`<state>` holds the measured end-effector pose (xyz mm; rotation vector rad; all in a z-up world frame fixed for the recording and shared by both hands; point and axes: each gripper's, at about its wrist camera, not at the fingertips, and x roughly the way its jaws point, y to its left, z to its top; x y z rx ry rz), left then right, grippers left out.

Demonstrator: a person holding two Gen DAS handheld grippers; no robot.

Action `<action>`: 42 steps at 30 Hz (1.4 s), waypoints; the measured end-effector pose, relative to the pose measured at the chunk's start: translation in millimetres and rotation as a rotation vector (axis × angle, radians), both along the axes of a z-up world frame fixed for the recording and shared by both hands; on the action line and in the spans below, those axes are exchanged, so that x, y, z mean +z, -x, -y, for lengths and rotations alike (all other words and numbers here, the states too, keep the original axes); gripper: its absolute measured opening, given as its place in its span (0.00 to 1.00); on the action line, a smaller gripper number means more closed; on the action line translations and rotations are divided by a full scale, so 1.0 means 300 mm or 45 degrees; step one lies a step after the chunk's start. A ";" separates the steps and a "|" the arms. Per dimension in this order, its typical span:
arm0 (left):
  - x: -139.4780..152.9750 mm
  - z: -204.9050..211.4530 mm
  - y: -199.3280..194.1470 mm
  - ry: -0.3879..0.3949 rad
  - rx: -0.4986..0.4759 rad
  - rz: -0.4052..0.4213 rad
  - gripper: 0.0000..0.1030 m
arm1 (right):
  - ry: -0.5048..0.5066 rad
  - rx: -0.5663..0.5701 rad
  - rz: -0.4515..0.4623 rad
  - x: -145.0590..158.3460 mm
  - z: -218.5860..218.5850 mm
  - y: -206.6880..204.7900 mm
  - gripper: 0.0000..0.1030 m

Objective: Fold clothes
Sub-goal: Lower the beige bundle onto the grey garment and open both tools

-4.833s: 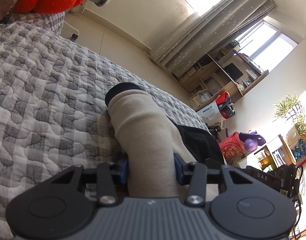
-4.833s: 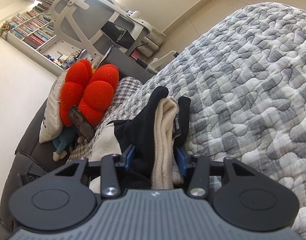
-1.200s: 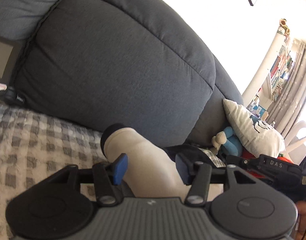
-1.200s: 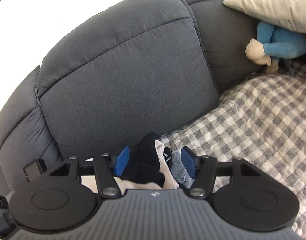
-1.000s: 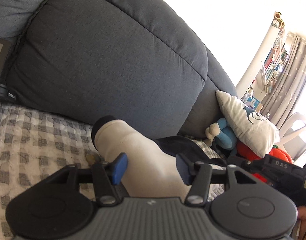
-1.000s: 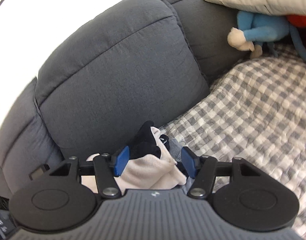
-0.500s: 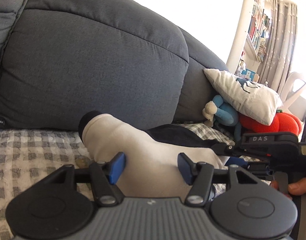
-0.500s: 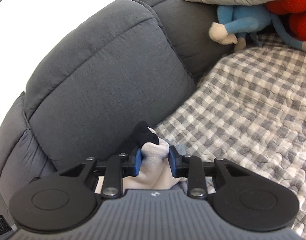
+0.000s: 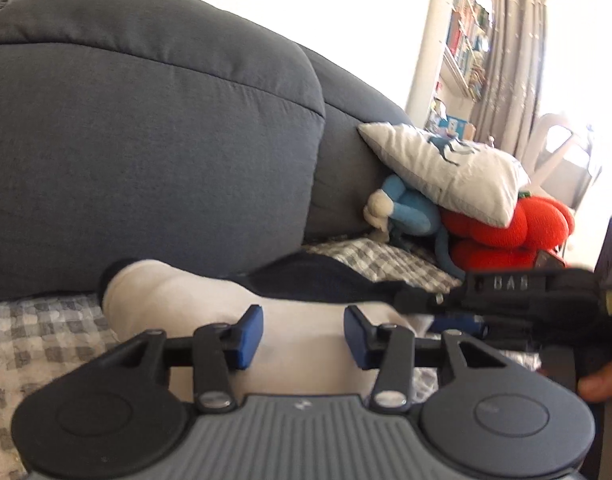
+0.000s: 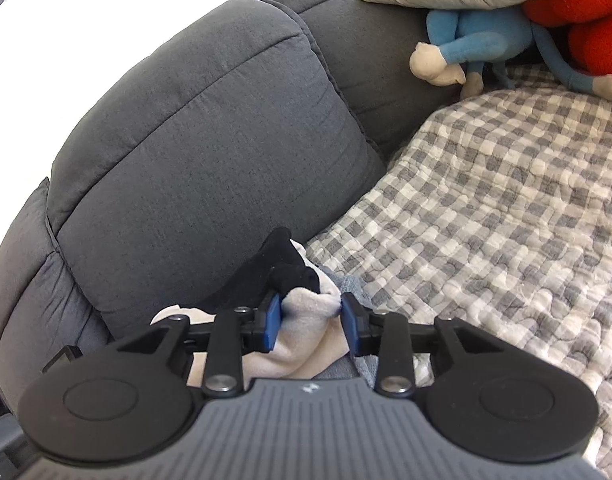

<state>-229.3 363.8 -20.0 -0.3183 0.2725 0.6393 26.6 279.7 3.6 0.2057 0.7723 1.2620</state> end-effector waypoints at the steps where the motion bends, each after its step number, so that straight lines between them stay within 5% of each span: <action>1: -0.015 0.013 -0.012 -0.021 -0.011 -0.020 0.44 | -0.022 -0.007 0.053 0.014 0.004 0.011 0.37; 5: -0.047 0.054 -0.030 -0.104 -0.061 -0.053 0.43 | -0.095 0.019 0.232 0.055 0.002 0.047 0.37; 13: -0.078 0.059 -0.023 -0.152 -0.128 -0.050 0.43 | 0.086 0.060 0.332 -0.058 -0.086 0.054 0.31; 16: -0.076 0.070 -0.027 -0.177 -0.137 -0.048 0.44 | 0.077 0.054 0.289 -0.089 -0.076 0.035 0.31; 25: -0.040 0.039 0.065 -0.060 -0.139 0.116 0.37 | 0.003 0.018 0.206 -0.041 -0.022 0.021 0.37; 35: -0.003 0.047 0.038 0.027 -0.125 0.056 0.39 | 0.053 0.010 0.207 0.018 0.064 0.040 0.41; 42: 0.061 0.110 0.000 0.078 -0.033 -0.105 0.46 | 0.153 0.006 0.241 0.053 0.150 0.065 0.52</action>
